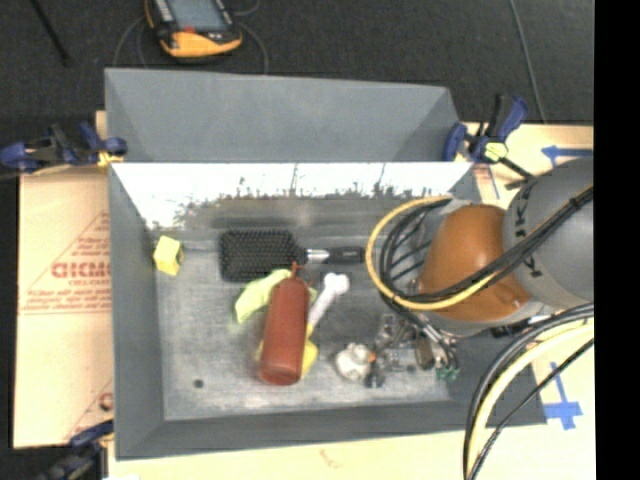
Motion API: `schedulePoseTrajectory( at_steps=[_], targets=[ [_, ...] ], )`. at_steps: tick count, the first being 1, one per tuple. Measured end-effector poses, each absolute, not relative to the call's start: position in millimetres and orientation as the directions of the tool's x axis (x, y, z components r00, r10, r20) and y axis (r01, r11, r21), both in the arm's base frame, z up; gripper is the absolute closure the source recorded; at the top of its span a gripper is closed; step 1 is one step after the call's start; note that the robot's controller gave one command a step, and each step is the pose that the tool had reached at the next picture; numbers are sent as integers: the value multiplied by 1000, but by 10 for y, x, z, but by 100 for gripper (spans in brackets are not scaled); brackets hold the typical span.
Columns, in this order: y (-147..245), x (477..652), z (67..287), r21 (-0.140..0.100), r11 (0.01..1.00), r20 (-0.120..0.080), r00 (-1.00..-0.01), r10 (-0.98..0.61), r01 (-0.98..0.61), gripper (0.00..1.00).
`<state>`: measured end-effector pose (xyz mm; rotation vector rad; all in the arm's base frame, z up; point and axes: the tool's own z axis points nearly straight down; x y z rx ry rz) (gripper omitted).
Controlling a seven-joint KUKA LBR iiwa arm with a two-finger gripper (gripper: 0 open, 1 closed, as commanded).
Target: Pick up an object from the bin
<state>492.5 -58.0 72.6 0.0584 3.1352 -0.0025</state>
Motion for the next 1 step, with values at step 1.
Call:
schedulePoseTrajectory(
  at_steps=[1],
  targets=[
    [-581, 4925, 725, -2, 999, -6, -999, 37, 37, 100]
  ],
)
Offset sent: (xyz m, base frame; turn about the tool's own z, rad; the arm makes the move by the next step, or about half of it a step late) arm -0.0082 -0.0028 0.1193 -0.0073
